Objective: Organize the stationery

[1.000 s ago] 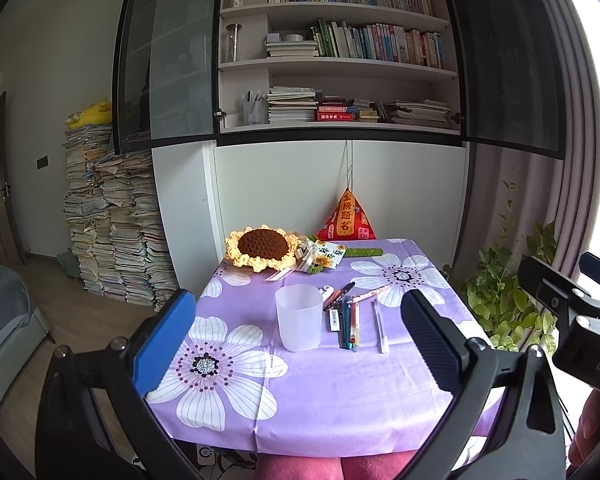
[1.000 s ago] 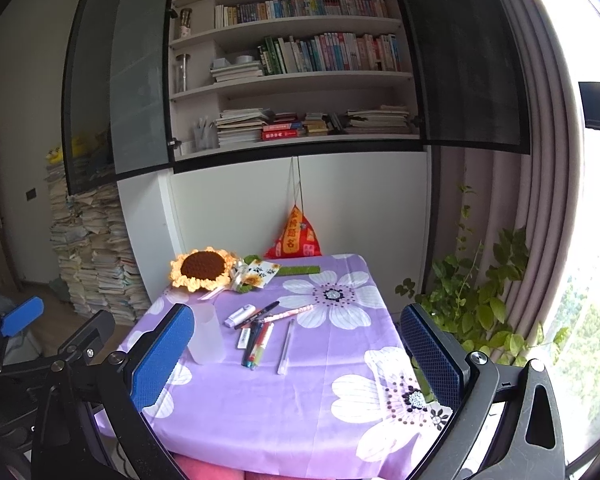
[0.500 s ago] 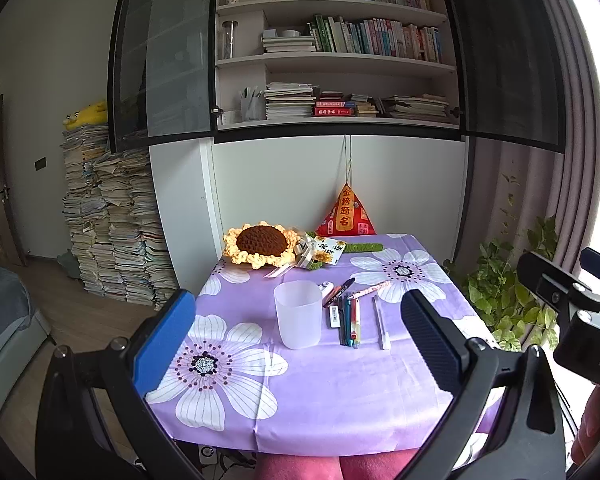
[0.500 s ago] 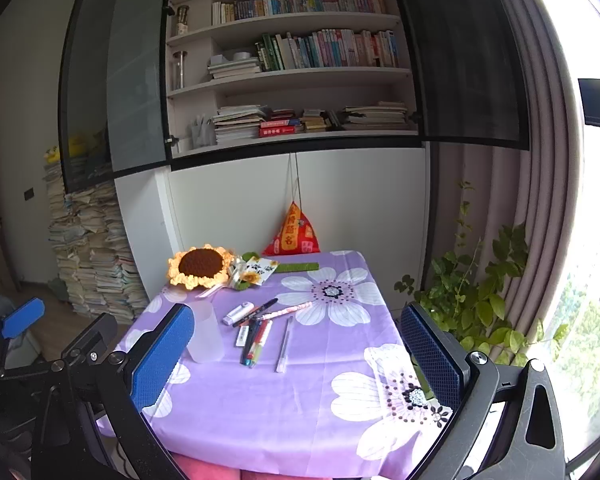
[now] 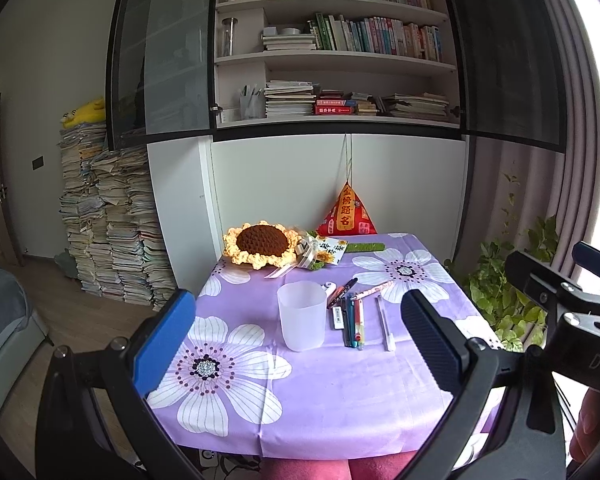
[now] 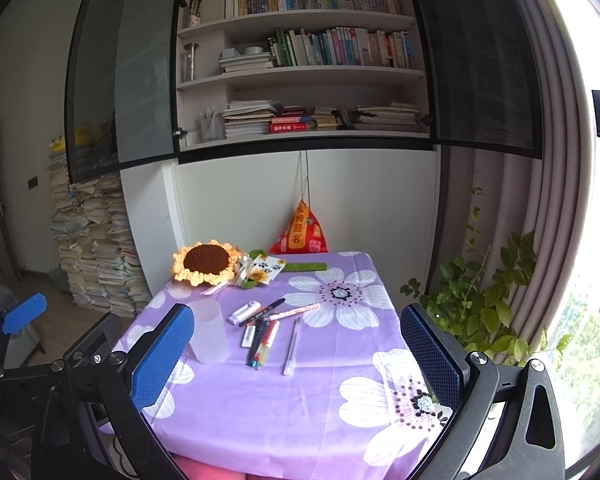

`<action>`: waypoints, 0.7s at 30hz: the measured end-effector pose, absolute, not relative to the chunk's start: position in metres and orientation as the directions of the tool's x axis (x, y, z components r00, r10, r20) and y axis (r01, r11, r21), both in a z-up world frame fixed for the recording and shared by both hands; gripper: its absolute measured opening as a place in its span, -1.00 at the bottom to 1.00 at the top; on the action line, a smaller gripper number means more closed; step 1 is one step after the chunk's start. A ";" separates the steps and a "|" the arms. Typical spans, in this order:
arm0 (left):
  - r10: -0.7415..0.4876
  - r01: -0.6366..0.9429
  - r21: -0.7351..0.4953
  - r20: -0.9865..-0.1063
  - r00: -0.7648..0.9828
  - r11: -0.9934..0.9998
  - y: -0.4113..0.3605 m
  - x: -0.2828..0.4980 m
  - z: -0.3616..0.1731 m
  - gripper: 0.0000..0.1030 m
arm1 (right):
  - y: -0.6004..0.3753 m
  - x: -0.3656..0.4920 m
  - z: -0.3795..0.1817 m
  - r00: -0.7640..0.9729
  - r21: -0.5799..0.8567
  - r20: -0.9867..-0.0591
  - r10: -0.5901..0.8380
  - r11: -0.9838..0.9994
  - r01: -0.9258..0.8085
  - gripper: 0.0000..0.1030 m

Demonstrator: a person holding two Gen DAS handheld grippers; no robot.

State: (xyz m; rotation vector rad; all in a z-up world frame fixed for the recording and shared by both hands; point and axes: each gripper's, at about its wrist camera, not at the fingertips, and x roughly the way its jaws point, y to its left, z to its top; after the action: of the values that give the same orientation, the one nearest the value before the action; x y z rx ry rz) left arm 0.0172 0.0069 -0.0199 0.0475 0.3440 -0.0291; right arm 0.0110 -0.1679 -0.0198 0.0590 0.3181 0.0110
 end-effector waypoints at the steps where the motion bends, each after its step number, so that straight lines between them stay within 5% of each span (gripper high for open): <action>1: -0.022 0.039 0.041 -0.340 0.940 0.998 0.007 0.019 -0.021 0.98 | -0.167 0.012 -0.020 0.949 0.058 -0.314 0.020 0.998 -0.002 1.00; 21: -0.001 0.015 0.037 -0.357 0.934 0.999 0.011 0.050 -0.028 0.98 | -0.168 0.040 -0.023 0.946 0.057 -0.325 0.015 0.998 0.004 1.00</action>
State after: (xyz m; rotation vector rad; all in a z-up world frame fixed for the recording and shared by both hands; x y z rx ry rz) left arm 0.0497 0.0112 -0.0276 0.0389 0.3653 -0.0080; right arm 0.0402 -0.1682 -0.0228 0.0576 0.3315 0.0057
